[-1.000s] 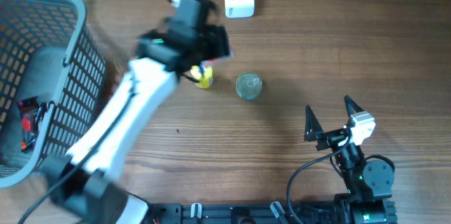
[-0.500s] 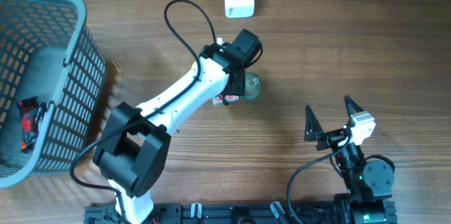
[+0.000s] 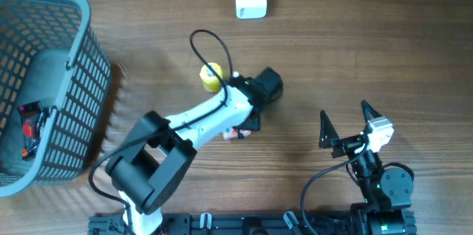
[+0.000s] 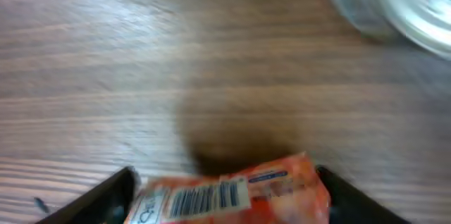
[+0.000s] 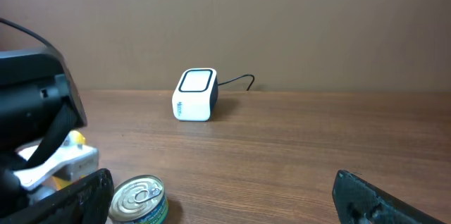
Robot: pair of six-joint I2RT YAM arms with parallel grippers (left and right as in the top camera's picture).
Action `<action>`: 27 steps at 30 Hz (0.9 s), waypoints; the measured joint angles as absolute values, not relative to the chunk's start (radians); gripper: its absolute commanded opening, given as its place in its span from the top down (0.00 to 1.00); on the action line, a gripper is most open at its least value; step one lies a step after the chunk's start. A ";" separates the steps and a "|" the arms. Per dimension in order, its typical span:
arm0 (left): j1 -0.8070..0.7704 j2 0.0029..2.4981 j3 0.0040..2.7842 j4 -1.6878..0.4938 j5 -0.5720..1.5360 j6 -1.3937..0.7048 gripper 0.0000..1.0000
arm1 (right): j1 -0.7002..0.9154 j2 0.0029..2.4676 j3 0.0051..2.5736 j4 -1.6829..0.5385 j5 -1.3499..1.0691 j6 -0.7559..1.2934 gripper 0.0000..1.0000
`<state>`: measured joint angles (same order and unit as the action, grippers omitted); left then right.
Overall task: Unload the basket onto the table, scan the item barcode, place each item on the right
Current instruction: 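Carry the red snack pack with the left gripper and place it on the table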
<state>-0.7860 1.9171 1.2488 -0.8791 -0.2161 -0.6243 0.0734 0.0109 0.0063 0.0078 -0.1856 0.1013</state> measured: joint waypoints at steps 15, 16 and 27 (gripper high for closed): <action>-0.764 1.625 1.259 -0.894 -0.342 -0.646 0.00 | 0.073 0.011 0.006 0.008 -0.186 0.102 0.00; -0.759 1.562 1.268 -0.895 -0.346 -0.634 0.00 | 0.073 0.011 0.006 0.008 -0.186 0.102 0.00; -0.242 1.118 1.697 -0.828 -0.533 -0.400 0.00 | 0.073 0.011 0.006 0.008 -0.186 0.101 0.00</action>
<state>-0.2417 1.1179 1.6970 -0.8276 -0.5331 -0.3996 0.0734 0.0109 0.0063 0.0078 -0.1856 0.1013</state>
